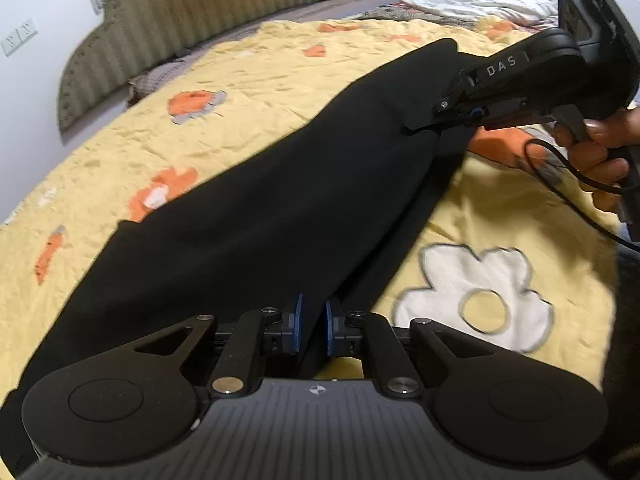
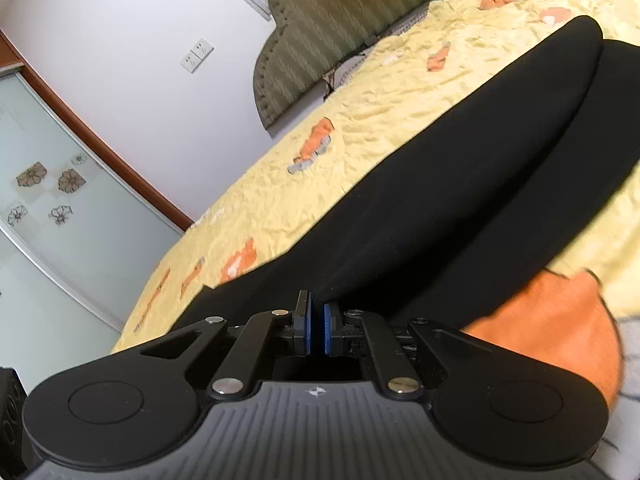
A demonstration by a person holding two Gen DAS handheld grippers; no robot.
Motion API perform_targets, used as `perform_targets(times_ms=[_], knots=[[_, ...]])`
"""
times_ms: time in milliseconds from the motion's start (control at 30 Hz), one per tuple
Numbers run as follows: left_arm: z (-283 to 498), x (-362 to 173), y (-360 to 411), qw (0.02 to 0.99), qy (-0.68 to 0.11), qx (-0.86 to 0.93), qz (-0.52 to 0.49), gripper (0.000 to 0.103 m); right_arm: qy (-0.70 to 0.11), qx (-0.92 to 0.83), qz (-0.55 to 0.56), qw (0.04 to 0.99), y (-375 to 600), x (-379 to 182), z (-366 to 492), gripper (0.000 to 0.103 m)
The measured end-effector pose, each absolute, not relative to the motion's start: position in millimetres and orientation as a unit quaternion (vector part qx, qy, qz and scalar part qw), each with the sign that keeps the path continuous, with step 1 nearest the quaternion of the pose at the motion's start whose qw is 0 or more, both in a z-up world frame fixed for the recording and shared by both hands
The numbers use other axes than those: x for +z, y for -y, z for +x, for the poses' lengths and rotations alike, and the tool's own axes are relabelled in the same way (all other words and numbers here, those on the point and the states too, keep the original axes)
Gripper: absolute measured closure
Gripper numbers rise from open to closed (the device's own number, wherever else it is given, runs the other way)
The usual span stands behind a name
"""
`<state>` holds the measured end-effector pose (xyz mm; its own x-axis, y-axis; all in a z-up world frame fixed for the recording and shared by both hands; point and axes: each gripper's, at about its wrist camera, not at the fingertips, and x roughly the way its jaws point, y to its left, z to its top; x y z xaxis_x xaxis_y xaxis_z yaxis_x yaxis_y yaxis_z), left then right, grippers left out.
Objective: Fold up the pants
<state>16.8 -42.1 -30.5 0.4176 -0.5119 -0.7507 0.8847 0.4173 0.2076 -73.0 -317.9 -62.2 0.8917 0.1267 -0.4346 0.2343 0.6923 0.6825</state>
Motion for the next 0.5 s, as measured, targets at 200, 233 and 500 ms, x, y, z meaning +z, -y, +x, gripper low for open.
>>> perform_targets(times_ms=[200,233,500], knots=[[13.1,-32.8,36.2,0.765,-0.325,-0.462,0.309,0.094,-0.268,-0.039,0.395,0.878,319.4,-80.4,-75.7,0.097],[15.1,-34.9,36.8,0.763,-0.331,-0.461,0.309,0.094,-0.275,-0.04,0.399,0.874,319.8,-83.7,-73.7,0.097],[28.5,-7.7,47.0,0.747,-0.381,-0.503,0.211,0.064,-0.271,-0.057,0.399,0.874,341.3,-70.2,-80.8,0.081]])
